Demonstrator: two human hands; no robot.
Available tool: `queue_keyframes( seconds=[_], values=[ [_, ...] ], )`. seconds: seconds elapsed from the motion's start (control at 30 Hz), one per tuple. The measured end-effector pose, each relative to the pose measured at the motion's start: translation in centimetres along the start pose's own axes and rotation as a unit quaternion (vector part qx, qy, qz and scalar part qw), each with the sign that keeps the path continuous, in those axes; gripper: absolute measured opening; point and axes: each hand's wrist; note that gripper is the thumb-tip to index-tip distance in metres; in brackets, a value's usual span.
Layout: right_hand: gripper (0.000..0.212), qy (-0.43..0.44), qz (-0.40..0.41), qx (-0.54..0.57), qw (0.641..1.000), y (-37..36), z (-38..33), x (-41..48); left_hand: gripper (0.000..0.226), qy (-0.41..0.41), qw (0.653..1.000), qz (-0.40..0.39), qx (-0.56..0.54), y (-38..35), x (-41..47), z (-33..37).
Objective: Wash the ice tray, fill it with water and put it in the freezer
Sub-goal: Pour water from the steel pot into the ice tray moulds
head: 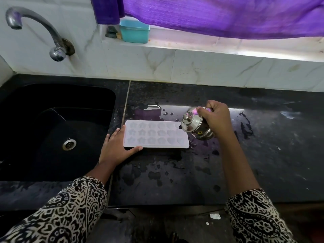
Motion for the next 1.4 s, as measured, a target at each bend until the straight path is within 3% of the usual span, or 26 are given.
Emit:
queue_keyframes(
  seconds=[0.4,0.77,1.1,1.4],
  values=[
    [0.042,-0.045,0.001,0.102,0.994,-0.1,1.3,-0.1,0.113,0.005,1.0,0.006,0.002,-0.1,0.0,0.0],
    [0.04,-0.003,-0.009,0.011,1.0,-0.6,1.0,-0.3,0.114,0.005,1.0,0.003,0.004,0.0,-0.1,0.2],
    [0.038,-0.003,-0.005,0.012,1.0,-0.7,0.6,-0.4,0.117,0.008,1.0,-0.005,0.007,-0.1,0.1,-0.1],
    [0.038,-0.105,0.024,0.195,0.975,0.4,2.6,-0.2,0.123,0.002,1.0,-0.003,0.007,-0.2,0.0,-0.3]
  ],
)
Point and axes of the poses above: each hand's wrist, its own x-axis towards the middle knuckle, its own y-axis out of the back of the hand, z = x × y, and after that the axes turned 13 degrees about -y, right-handed
